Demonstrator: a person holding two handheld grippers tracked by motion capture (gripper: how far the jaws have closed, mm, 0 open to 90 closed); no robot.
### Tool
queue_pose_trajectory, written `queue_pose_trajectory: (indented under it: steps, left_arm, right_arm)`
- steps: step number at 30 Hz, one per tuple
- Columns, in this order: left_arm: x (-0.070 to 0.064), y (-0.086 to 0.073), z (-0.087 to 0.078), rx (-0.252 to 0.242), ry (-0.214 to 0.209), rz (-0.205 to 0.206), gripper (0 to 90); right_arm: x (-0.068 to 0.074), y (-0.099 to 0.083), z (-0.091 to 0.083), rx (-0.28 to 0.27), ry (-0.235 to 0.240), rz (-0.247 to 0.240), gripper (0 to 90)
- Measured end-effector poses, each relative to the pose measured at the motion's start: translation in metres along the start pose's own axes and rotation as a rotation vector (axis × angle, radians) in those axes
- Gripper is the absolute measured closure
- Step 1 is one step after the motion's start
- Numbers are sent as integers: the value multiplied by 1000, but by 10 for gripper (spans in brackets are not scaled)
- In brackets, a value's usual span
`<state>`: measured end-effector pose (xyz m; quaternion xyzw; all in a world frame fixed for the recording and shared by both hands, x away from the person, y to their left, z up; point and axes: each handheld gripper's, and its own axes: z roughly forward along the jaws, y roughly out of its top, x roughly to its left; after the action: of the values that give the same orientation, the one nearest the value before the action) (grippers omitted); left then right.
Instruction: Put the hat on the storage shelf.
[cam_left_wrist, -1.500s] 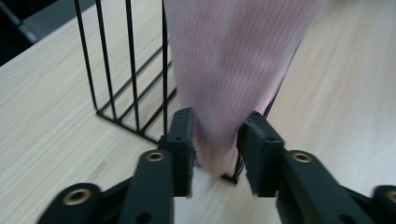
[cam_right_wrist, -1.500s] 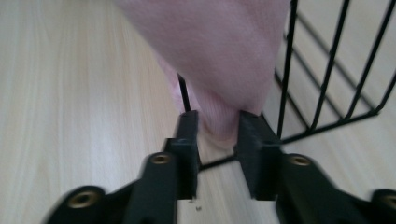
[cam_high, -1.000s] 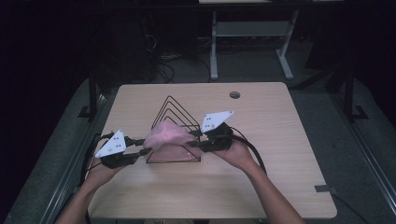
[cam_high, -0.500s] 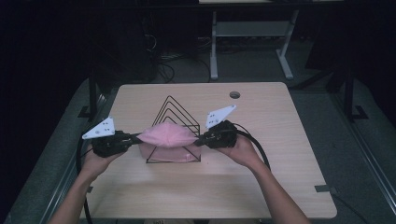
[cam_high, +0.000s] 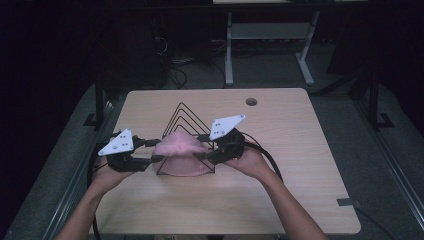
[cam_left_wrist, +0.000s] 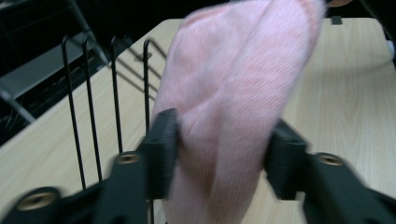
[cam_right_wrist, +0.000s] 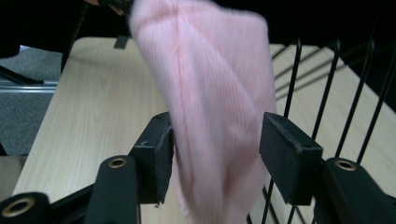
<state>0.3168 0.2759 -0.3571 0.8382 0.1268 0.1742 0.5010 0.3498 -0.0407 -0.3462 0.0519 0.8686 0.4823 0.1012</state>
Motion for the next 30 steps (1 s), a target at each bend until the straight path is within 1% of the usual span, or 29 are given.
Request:
queue_pose_trajectory:
  steps: [1, 2, 3, 4, 5, 6, 7, 8, 9, 10, 11, 12, 13, 14, 15, 16, 17, 18, 19, 20, 21, 23, 24, 25, 26, 27, 28, 29, 30]
  left_arm:
    - [1, 3, 0, 0, -6, 3, 594]
    - [1, 3, 0, 0, -6, 3, 627]
    - [3, 7, 0, 0, -18, 7, 687]
    - [3, 7, 0, 0, -18, 7, 715]
    - [6, 10, -1, -2, -24, -7, 742]
    - [8, 12, -3, -11, -32, -15, 756]
    - [10, 13, -5, -21, -33, -26, 764]
    - [10, 13, -5, -21, -33, -26, 769]
    - [12, 15, -7, -34, -42, -44, 773]
    - [15, 16, -9, -42, -55, -58, 773]
    - [18, 18, -11, -55, -64, -76, 777]
    - [20, 19, -13, -65, -87, -90, 777]
    - [25, 20, -14, -55, -133, -118, 781]
    - [25, 20, -14, -55, -133, -118, 783]
    - [27, 21, -13, -45, -164, -136, 784]
    - [29, 20, -12, -32, -198, -147, 784]
    - [33, 17, -10, -7, -210, -166, 788]
    - [33, 17, -10, -7, -210, -166, 789]
    - [35, 15, -10, -3, -217, -196, 790]
    - [37, 13, -9, 3, -204, -217, 790]
    - [41, 9, -5, 36, -198, -262, 792]
    - [42, 8, 0, 59, -181, -281, 792]
    - [42, 8, 0, 59, -181, -281, 791]
    - [44, 7, 2, 70, -182, -303, 789]
    - [44, 7, 2, 70, -182, -303, 782]
    - [41, 8, 2, 65, -184, -287, 760]
    - [41, 8, 2, 65, -184, -287, 693]
    - [34, 13, 2, 43, -173, -241, 573]
    - [34, 13, 2, 43, -173, -241, 497]
  right_arm:
    - [0, 2, 1, -3, 5, 6, 509]
    - [0, 2, 1, -3, 5, 6, 509]
    - [-3, 7, 2, 3, 22, 14, 646]
    - [-3, 7, 2, 3, 22, 14, 646]
    - [-4, 12, 3, 29, 39, 21, 793]
    - [-5, 13, 3, 36, 41, 13, 811]
    - [-5, 16, 2, 32, 47, 10, 821]
    - [-7, 18, 0, 32, 60, 19, 827]
    - [-9, 20, -2, 26, 81, 26, 830]
    - [-9, 20, -2, 26, 81, 26, 830]
    - [-13, 24, -7, 18, 120, 49, 830]
    - [-13, 24, -7, 18, 120, 49, 830]
    - [-19, 26, -12, 9, 171, 89, 831]
    - [-23, 27, -13, 5, 195, 99, 831]
    - [-27, 27, -13, 9, 224, 118, 831]
    - [-27, 27, -13, 9, 224, 118, 831]
    - [-32, 25, -13, 1, 256, 164, 831]
    - [-32, 25, -13, 1, 256, 164, 831]
    - [-36, 21, -11, -2, 298, 207, 831]
    - [-36, 21, -11, -2, 298, 207, 831]
    - [-39, 16, -6, 24, 289, 227, 831]
    - [-40, 15, -1, 52, 255, 227, 828]
    - [-40, 15, -1, 52, 255, 227, 828]
    - [-40, 14, 3, 73, 213, 209, 823]
    - [-40, 14, 4, 75, 200, 201, 806]
    - [-38, 16, 3, 76, 183, 187, 763]
    - [-38, 16, 3, 76, 183, 187, 763]
    - [-32, 19, 3, 63, 152, 154, 553]
    - [-29, 20, 3, 60, 126, 123, 475]
